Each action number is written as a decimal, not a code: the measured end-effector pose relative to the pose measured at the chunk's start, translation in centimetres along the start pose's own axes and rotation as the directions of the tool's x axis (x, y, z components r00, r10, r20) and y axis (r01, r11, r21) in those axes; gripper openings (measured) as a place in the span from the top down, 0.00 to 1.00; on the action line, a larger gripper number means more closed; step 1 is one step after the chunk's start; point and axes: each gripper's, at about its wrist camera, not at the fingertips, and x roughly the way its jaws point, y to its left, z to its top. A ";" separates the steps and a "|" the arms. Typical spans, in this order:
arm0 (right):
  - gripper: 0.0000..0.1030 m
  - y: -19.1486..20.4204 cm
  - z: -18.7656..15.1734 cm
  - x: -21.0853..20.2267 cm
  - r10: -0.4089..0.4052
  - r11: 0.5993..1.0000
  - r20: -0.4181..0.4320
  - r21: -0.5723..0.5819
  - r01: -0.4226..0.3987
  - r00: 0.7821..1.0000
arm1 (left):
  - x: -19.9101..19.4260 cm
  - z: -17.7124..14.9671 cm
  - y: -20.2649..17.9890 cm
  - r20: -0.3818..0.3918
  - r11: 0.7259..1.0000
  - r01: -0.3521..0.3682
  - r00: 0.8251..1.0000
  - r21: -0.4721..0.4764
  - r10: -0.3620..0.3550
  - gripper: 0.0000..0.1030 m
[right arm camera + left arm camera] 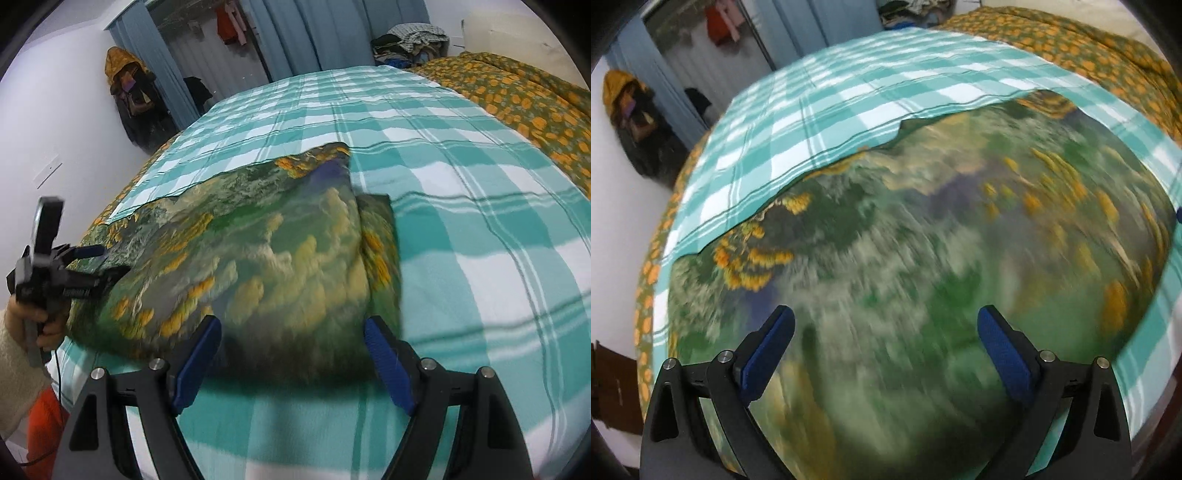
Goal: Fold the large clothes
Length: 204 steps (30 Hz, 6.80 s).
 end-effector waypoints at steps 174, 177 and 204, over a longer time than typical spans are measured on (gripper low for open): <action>0.67 40.3 -0.7 15.3 0.124 0.793 -0.285 -0.547 -0.267 0.951 | 1.3 -20.4 29.6 0.335 0.363 0.584 0.762 -0.726 -0.554 0.15; 0.67 40.5 -1.3 14.8 0.117 0.788 -0.271 -0.560 -0.255 0.956 | 0.7 -18.4 28.3 0.306 0.436 0.588 0.770 -0.681 -0.560 0.14; 0.21 20.4 4.7 12.4 0.380 0.921 -0.298 0.034 -0.388 0.876 | 11.7 -13.1 26.4 0.078 0.503 0.494 0.764 -0.709 -0.640 0.00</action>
